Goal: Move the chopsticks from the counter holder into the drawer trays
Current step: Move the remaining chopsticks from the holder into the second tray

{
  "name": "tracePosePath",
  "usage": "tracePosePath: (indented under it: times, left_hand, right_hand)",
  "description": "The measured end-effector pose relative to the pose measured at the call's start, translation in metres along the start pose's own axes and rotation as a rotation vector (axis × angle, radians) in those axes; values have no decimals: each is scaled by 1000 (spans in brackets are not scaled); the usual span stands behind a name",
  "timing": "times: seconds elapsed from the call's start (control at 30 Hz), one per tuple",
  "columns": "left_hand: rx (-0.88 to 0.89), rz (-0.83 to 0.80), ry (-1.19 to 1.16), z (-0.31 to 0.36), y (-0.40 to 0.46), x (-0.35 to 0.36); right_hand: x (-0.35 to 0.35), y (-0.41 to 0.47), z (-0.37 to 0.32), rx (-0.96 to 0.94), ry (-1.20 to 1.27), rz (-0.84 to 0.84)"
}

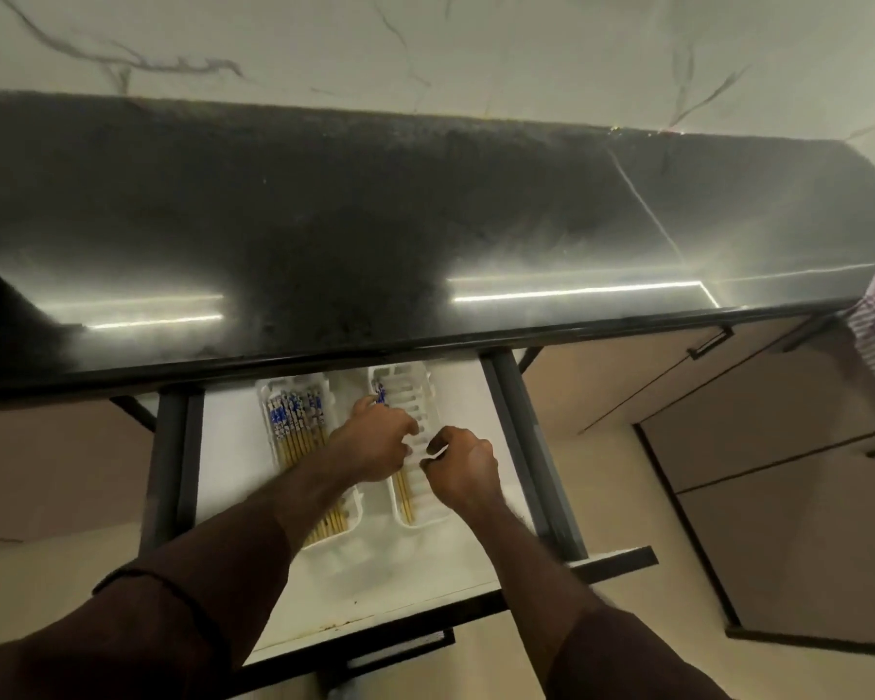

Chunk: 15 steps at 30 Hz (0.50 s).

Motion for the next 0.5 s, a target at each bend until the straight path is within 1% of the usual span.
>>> tracePosePath:
  times: [0.2,0.5]
  left_hand:
    - [-52,134,-256,7,-64,-24]
    - [-100,329,-348,-6,-152,-77]
  right_hand:
    - [-28,-42,-26,-103,86,56]
    - [-64,-92,-87,-223,183,144]
Point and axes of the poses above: each hand's wrist, its own y-axis towards the middle knuckle, its own x-axis out of the palm, z = x × y, the point moved 4 cm from there along y, towards the middle knuckle, and after that the axes turned 14 degrees about -x, right-handed, at the moved point
